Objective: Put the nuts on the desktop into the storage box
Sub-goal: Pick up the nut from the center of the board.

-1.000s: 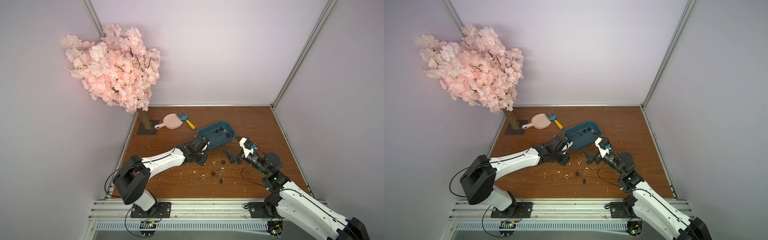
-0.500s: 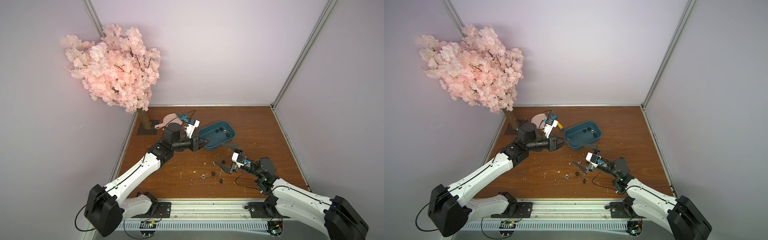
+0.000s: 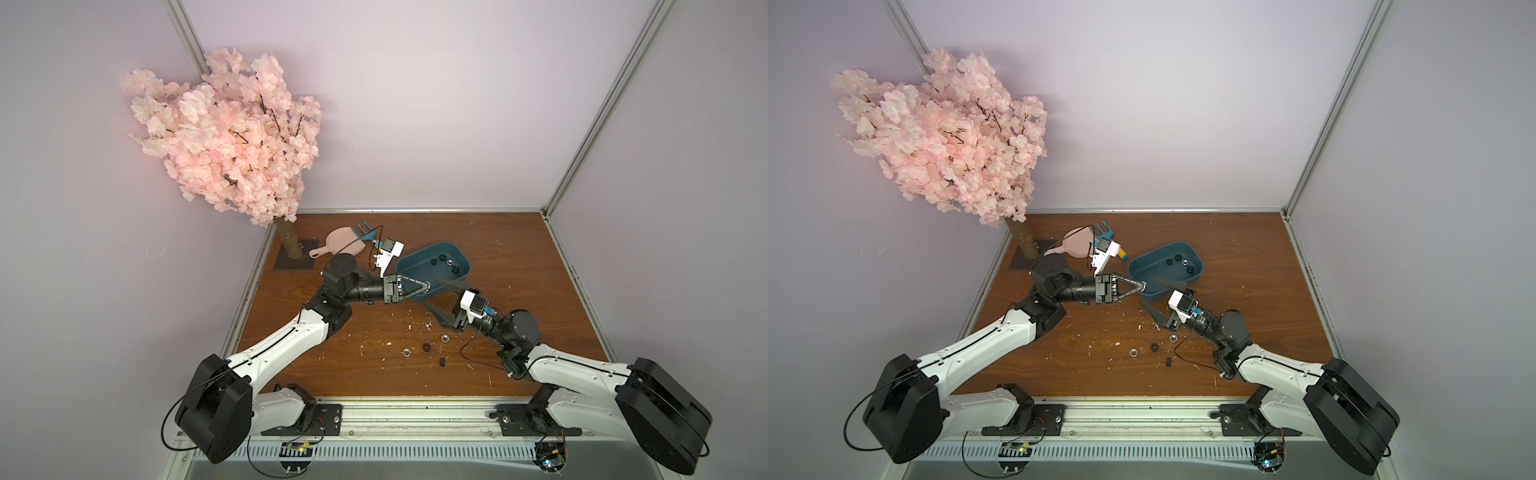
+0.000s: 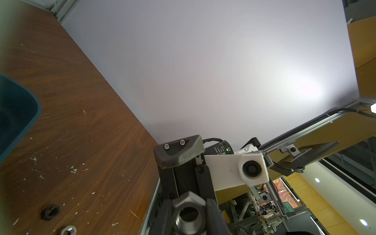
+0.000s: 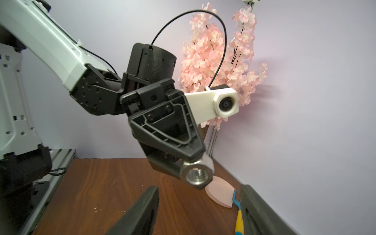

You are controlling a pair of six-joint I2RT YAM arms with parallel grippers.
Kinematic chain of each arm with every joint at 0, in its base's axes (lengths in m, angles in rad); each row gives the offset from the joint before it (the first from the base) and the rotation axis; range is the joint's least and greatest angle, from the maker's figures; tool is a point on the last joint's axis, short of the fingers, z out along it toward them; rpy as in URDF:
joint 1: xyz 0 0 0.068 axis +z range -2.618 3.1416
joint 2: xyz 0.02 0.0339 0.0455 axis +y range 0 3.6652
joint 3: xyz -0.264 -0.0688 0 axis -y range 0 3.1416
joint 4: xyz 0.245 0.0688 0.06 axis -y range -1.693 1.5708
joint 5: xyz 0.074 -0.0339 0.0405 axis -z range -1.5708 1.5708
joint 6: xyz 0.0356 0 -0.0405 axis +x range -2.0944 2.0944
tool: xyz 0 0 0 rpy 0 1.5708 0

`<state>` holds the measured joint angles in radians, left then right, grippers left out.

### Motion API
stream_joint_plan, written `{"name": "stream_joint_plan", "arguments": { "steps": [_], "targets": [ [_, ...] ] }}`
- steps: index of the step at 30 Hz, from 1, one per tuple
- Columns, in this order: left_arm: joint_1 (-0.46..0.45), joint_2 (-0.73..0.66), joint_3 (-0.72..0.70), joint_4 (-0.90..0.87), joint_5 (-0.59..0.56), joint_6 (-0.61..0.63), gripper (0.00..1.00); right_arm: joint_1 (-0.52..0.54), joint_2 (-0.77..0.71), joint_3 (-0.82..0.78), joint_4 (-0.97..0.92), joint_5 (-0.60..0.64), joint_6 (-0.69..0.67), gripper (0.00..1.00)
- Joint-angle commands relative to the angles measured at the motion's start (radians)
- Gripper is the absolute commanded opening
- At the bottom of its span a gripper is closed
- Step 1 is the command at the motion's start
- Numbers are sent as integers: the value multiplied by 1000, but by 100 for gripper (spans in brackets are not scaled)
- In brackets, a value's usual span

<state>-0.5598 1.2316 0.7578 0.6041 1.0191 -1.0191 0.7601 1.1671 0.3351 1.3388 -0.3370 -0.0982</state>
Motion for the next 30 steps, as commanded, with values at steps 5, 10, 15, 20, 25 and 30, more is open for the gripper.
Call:
{"name": "stream_joint_plan", "arguments": {
  "steps": [5,10,15,20,25,30],
  "targets": [
    [10,5,1,82,36,-25,19,14,36,76,63,36,37,57],
    [10,13,-3,75,36,-15,19,18,41,98,34,34,38,42],
    [10,22,-5,66,36,-6,19,21,40,110,7,44,36,40],
    [10,30,-3,62,37,-1,21,22,37,117,-18,57,30,29],
    [12,38,-2,63,47,4,44,22,33,129,-80,51,23,16],
    [34,24,2,18,31,51,100,10,14,178,-308,115,104,5]
  ]
}}
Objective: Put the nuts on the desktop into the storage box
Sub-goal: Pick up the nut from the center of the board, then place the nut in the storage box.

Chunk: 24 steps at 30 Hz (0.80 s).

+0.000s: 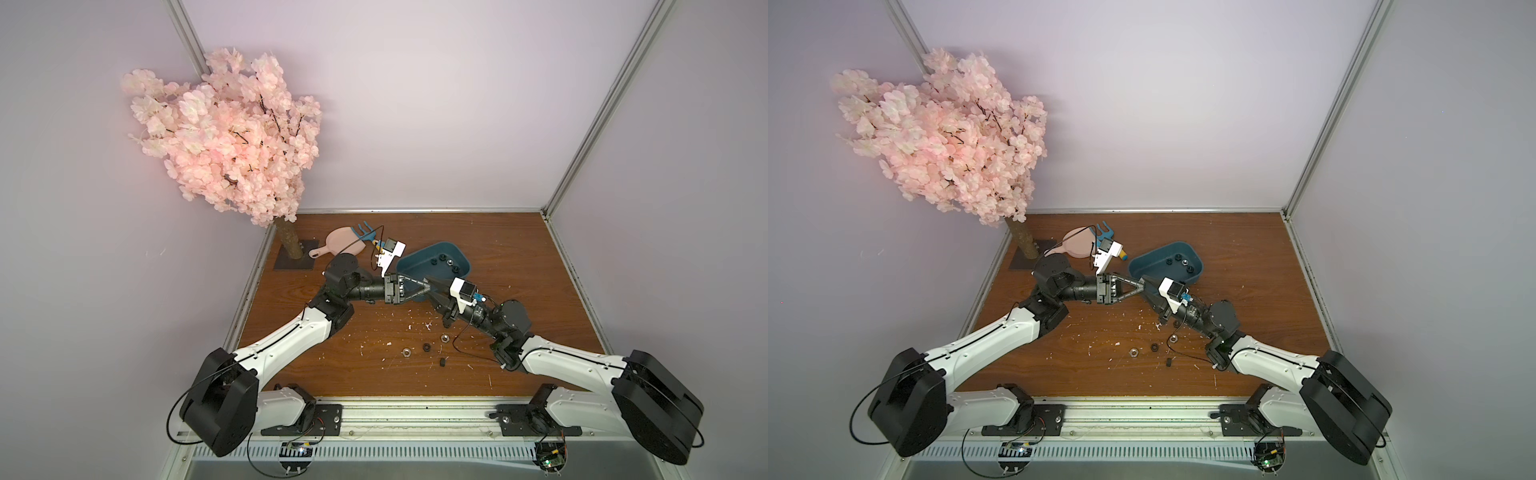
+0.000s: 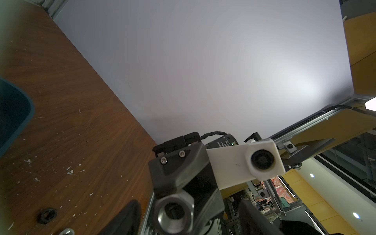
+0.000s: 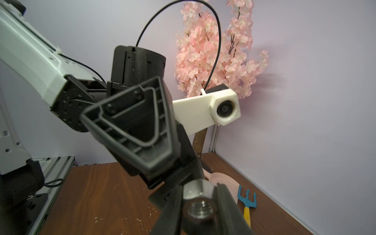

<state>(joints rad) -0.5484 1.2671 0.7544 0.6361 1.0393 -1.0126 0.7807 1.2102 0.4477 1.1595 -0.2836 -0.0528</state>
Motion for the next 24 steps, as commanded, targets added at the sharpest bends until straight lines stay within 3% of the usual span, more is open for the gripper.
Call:
{"name": "stream_joint_plan", "arguments": {
  "steps": [1,4,9,12,15,19,24],
  "targets": [
    [33,-22,7,-53,-6,72,100,-21,-32,96,-224,77,91,5],
    [57,-55,42,-269,-91,226,100,-71,-13,199,-486,106,182,6],
    [57,-87,95,-595,-296,468,99,-206,92,328,-780,47,309,6],
    [51,-93,80,-693,-388,535,100,-250,192,437,-966,70,313,8],
    [18,-93,64,-763,-423,576,100,-262,298,550,-1120,177,301,10],
    [-87,-90,59,-886,-567,649,100,-265,421,665,-1223,363,285,9],
    [-108,-103,8,-923,-620,662,100,-270,562,803,-1313,458,256,9]
  ]
}}
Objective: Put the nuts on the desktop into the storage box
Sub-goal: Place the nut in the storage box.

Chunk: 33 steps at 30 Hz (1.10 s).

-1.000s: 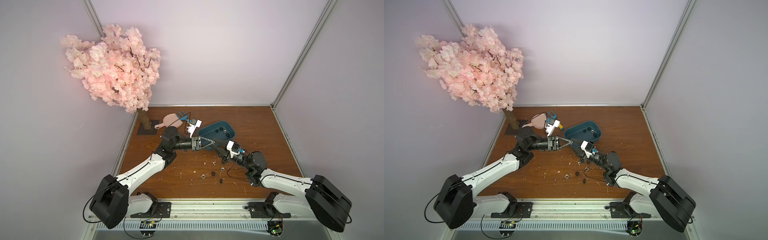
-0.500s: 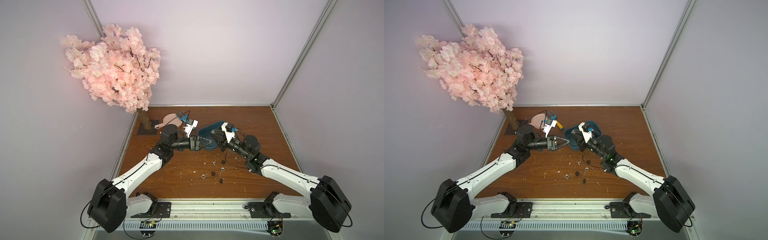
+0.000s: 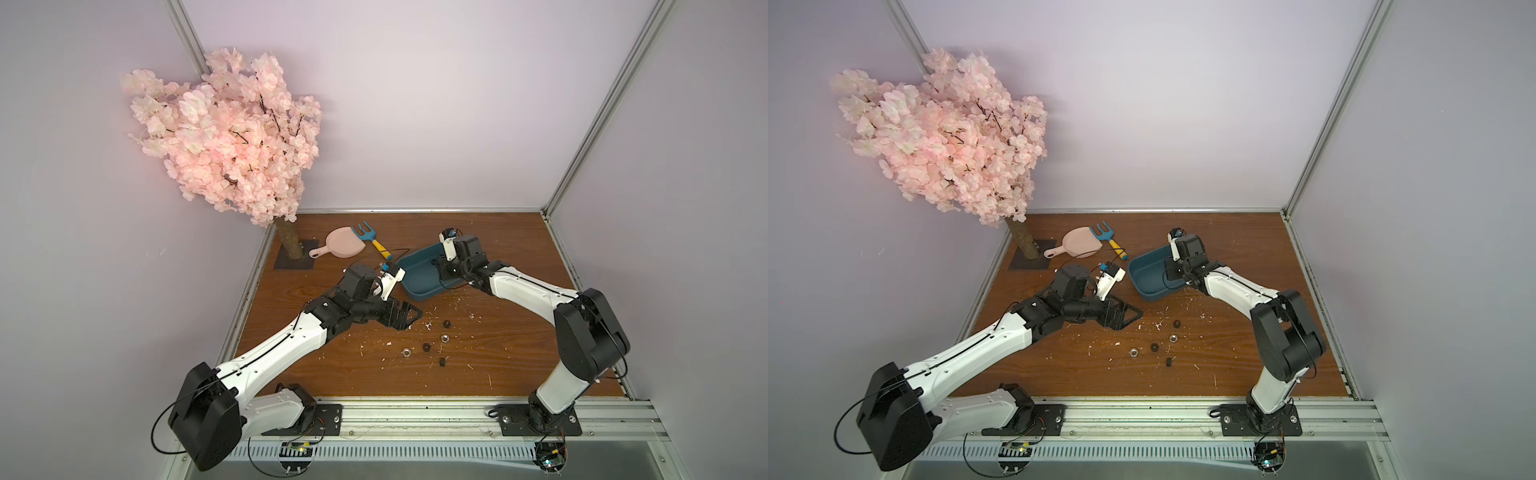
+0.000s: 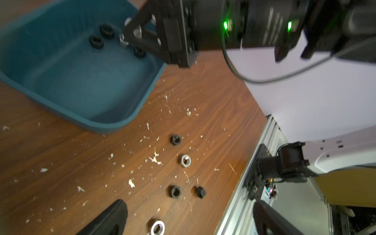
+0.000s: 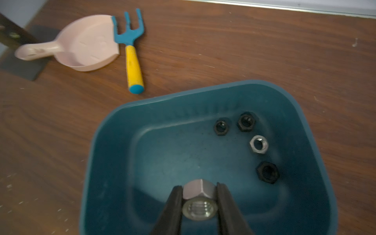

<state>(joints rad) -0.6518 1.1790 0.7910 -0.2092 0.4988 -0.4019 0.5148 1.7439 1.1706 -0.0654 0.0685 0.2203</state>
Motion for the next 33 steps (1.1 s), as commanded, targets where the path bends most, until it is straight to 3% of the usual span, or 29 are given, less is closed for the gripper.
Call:
{"name": "stream_joint_plan", "arguments": {
  "steps": [1,12,21,28,33],
  "targets": [
    [-6,-19,-35,-78,-79,52,100,-5,57,106,-106,112,-19,8],
    [-8,-20,-88,-76,-65,51,100,-5,304,347,-253,173,-34,10],
    [-12,-17,-99,-76,-75,40,97,-6,354,364,-261,216,-36,15],
    [-18,-17,-100,-76,-106,39,95,-6,373,363,-257,203,-44,31],
    [-53,4,-93,-89,-173,43,94,-4,326,314,-187,167,-52,37]
  ]
}}
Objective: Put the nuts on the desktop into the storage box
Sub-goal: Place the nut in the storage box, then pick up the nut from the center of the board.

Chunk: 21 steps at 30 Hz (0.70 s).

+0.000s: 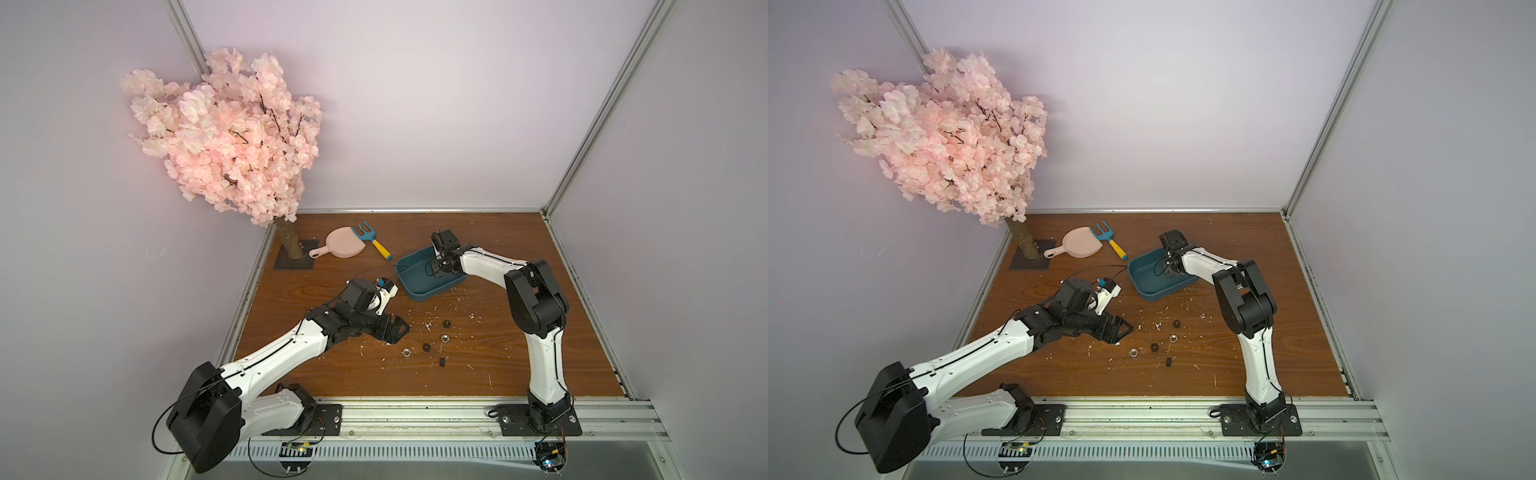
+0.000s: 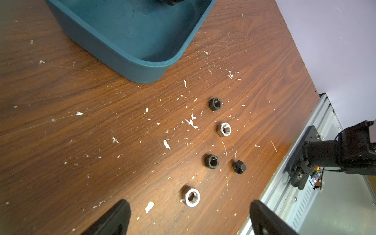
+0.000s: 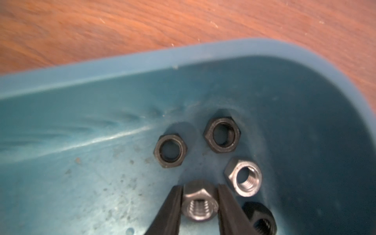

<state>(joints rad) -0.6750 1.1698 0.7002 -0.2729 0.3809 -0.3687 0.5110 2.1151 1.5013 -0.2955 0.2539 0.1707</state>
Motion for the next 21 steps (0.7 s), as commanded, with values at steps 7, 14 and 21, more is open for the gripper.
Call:
{"name": "stream_joint_plan", "arguments": {
  "steps": [7,14,21],
  "targets": [
    [-143,72,34,-28,-166,19,98,1,-148,-84,115,-21,-7,45],
    [-187,125,40,-15,-196,18,97,2,-357,-233,226,-34,-10,48],
    [-286,231,101,-81,-246,45,90,1,-628,-456,345,-150,-84,62]
  ]
}}
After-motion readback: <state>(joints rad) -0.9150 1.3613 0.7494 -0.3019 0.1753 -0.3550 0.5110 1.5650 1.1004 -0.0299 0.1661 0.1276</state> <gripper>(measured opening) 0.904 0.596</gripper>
